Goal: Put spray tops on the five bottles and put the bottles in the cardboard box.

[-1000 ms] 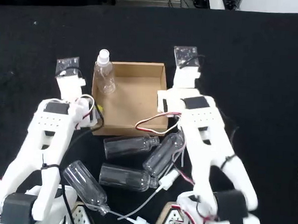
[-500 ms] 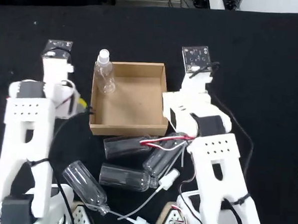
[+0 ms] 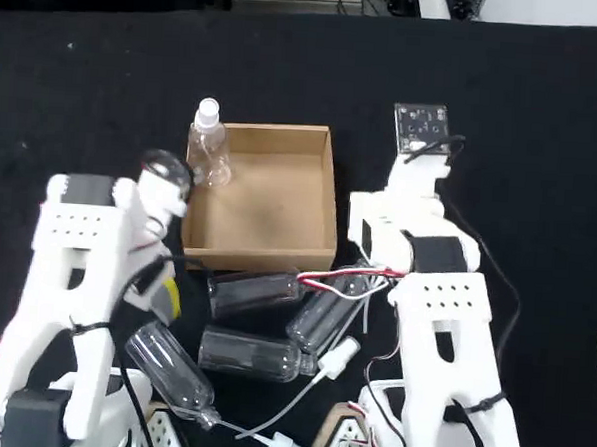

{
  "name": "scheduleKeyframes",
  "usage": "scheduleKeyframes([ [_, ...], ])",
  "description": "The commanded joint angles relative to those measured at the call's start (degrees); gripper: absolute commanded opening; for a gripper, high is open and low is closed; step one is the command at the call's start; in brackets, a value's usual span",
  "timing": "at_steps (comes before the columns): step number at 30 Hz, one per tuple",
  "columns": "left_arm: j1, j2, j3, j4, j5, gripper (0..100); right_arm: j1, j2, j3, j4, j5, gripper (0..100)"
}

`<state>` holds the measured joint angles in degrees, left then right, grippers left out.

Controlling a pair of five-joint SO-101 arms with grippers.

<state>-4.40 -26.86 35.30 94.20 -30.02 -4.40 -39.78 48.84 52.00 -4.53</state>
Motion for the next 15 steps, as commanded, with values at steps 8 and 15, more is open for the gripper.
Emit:
scheduleKeyframes([
  [8, 1.7, -6.0, 12.9, -5.6, -0.7, 23, 1.4, -2.2, -0.4, -1.2, 0.4, 14.5],
  [15, 1.1, -19.4, 24.8, -14.4, -4.0, 23, 1.4, -2.2, 0.1, -1.1, 0.4, 14.5],
])
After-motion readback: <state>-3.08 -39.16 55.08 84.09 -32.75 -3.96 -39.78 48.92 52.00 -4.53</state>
